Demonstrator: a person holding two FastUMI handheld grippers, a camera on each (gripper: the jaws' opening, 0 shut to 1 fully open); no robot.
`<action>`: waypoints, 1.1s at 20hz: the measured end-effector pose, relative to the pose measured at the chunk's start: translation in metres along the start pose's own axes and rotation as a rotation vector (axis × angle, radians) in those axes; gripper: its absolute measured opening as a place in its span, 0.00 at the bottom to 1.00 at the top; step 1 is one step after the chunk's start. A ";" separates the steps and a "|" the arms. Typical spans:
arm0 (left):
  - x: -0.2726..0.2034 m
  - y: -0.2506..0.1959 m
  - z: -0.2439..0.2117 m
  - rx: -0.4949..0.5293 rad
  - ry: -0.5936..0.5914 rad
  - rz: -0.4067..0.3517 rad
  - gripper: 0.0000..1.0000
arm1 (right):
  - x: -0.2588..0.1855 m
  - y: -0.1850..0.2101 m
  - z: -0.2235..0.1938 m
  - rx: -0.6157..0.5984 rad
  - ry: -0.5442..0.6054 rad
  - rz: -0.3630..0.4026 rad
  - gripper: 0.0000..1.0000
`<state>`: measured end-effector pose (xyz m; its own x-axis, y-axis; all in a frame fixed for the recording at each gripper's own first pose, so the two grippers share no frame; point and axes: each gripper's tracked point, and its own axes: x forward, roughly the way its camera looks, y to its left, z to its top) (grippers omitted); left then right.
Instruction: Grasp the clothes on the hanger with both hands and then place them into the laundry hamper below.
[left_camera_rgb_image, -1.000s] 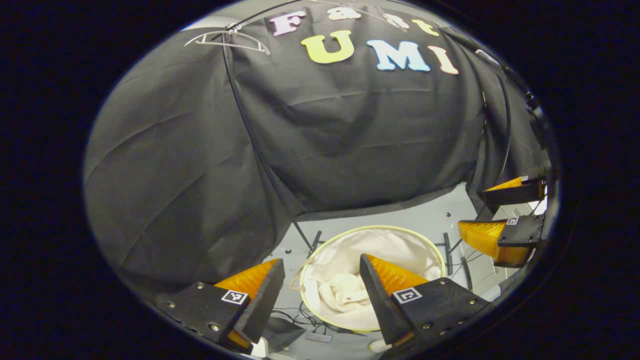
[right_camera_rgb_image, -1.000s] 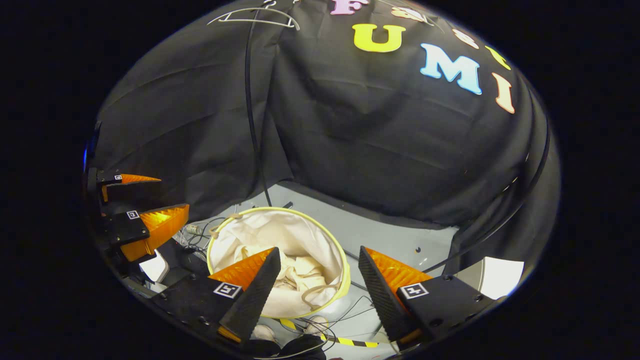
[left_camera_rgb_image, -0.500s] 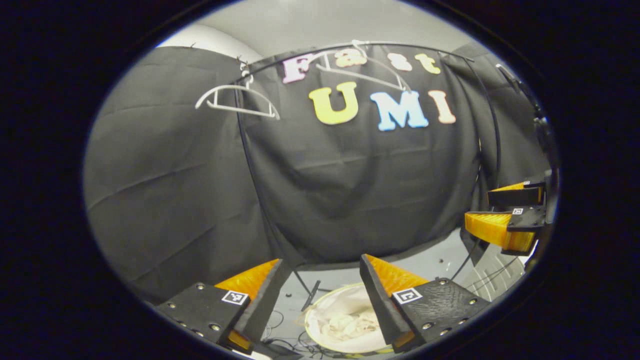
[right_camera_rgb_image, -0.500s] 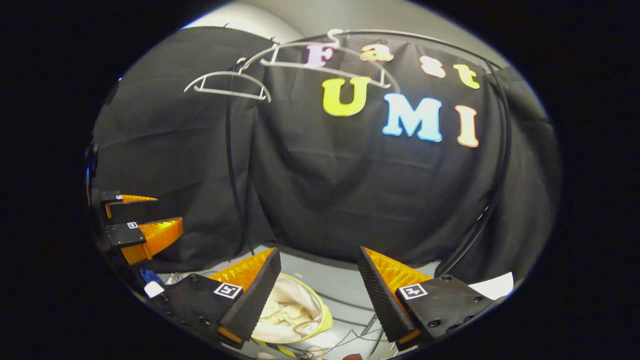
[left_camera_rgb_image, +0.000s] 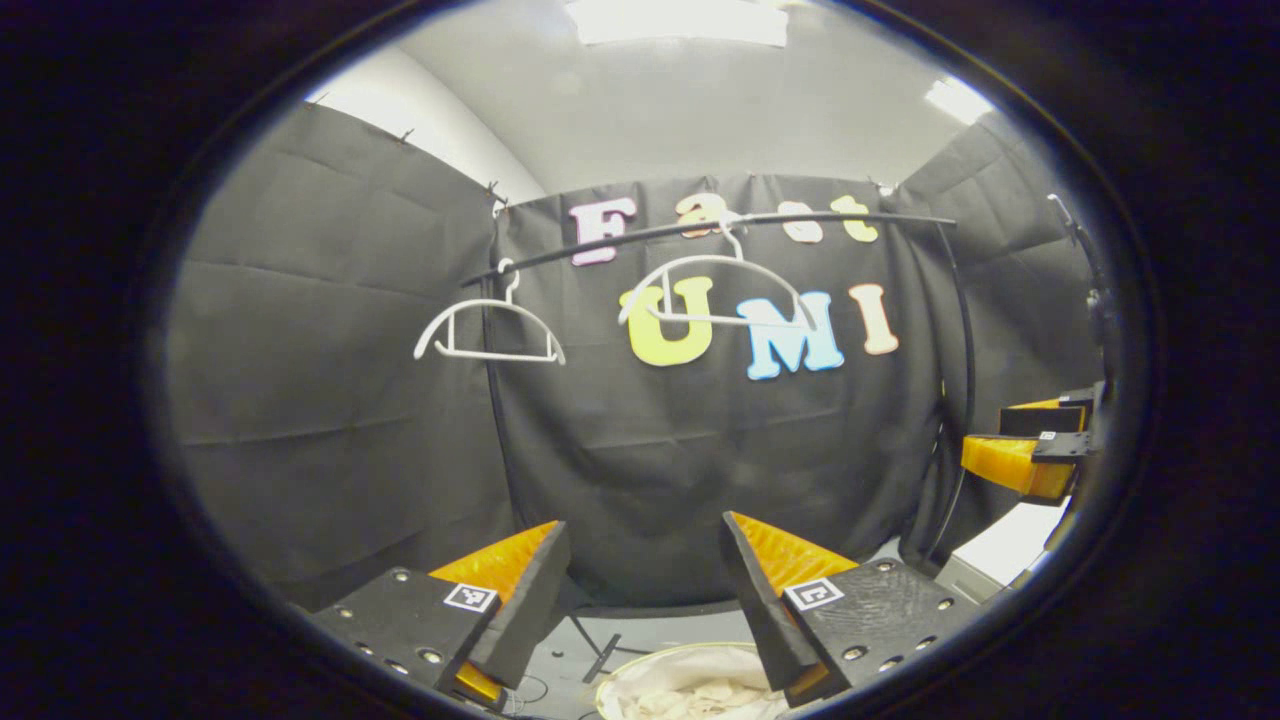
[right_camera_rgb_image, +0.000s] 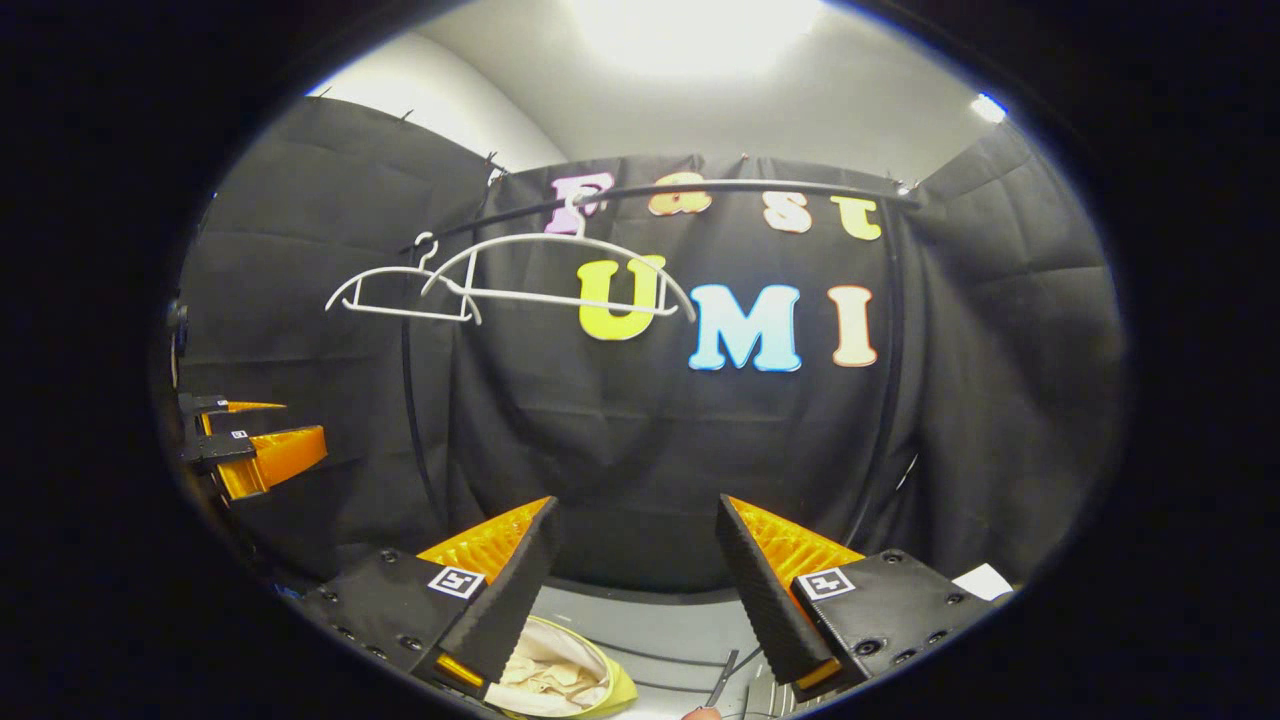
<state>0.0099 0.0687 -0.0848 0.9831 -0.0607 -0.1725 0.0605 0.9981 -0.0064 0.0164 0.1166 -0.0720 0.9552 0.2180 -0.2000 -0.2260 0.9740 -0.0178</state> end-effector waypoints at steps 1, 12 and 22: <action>-0.002 -0.001 0.010 -0.007 -0.023 -0.005 0.89 | -0.007 -0.006 0.009 0.004 -0.021 -0.016 0.98; -0.039 -0.024 0.082 0.025 -0.163 -0.032 0.89 | -0.063 -0.062 0.062 0.038 -0.147 -0.151 0.97; -0.071 -0.057 0.092 0.041 -0.179 -0.032 0.89 | -0.100 -0.082 0.063 0.053 -0.153 -0.162 0.97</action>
<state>-0.0474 0.0157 0.0183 0.9954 -0.0960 0.0052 0.0958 0.9949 0.0316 -0.0483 0.0185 0.0113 0.9970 0.0611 -0.0475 -0.0605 0.9981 0.0143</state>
